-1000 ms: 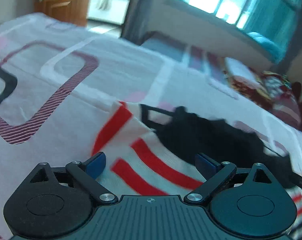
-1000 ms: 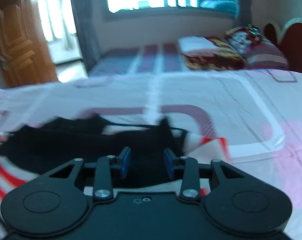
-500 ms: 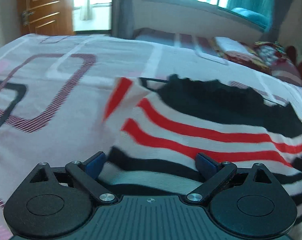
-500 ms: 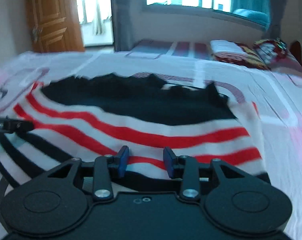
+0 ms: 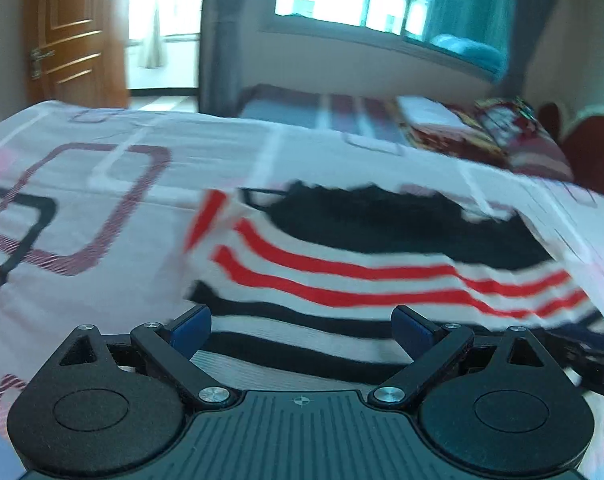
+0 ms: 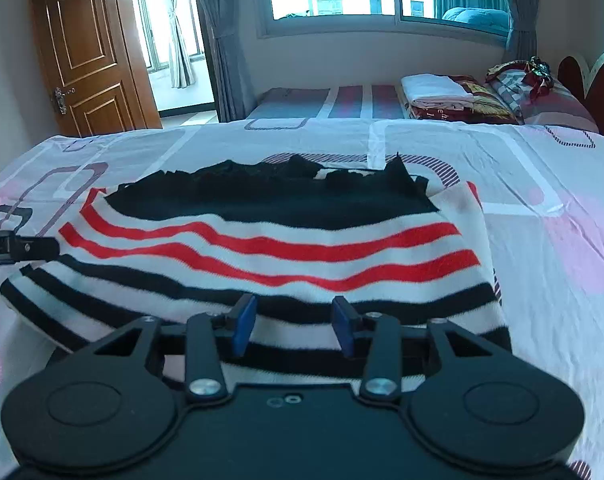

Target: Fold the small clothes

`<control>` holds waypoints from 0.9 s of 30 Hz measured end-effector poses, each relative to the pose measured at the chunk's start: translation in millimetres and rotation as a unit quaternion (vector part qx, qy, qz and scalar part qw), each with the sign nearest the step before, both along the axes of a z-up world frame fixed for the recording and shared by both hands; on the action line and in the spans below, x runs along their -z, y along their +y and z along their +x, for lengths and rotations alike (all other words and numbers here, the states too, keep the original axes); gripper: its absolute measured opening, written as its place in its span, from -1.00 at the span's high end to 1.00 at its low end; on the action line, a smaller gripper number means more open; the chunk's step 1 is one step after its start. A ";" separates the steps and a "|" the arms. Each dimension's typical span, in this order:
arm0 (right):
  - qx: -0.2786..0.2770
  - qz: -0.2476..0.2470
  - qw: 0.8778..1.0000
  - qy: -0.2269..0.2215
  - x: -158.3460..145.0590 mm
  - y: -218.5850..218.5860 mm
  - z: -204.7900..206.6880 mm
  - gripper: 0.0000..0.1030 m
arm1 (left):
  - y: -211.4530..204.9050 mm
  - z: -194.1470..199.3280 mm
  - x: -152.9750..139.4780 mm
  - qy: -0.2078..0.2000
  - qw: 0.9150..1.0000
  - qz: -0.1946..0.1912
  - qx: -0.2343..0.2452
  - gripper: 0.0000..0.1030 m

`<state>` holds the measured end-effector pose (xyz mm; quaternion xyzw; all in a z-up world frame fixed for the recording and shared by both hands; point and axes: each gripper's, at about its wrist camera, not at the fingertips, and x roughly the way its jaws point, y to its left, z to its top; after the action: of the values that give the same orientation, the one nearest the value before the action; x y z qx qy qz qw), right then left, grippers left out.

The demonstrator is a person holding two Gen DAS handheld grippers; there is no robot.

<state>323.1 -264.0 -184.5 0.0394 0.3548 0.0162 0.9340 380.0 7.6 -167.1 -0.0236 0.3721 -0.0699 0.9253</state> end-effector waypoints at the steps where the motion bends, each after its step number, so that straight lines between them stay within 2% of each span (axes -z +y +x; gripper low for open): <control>1: 0.000 0.001 1.000 0.000 0.1 1.5 -0.6 0.18 | -5.0 -0.4 1.9 0.002 1.000 0.004 0.006 -0.86; 5: -0.001 -0.009 1.000 0.002 2.6 6.9 -3.8 0.10 | -17.5 1.1 19.6 0.023 0.999 0.041 0.011 -0.86; 13: 0.027 -0.030 0.999 0.028 19.7 -12.3 -18.8 0.11 | -19.4 -4.7 32.9 0.029 0.997 0.073 0.023 -0.86; 20: 0.041 -0.047 0.997 0.034 23.4 -20.6 -28.9 0.12 | -10.1 -6.1 34.3 0.048 0.997 0.061 0.019 -0.86; 27: 0.056 -0.056 0.995 0.054 19.8 -21.3 -32.2 0.11 | 7.2 -15.5 25.7 0.065 0.997 0.029 0.002 -0.86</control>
<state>290.9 -285.3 -204.3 0.0072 0.4024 -0.0579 0.9136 364.5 14.8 -192.8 -0.0006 0.4330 -0.0592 0.8995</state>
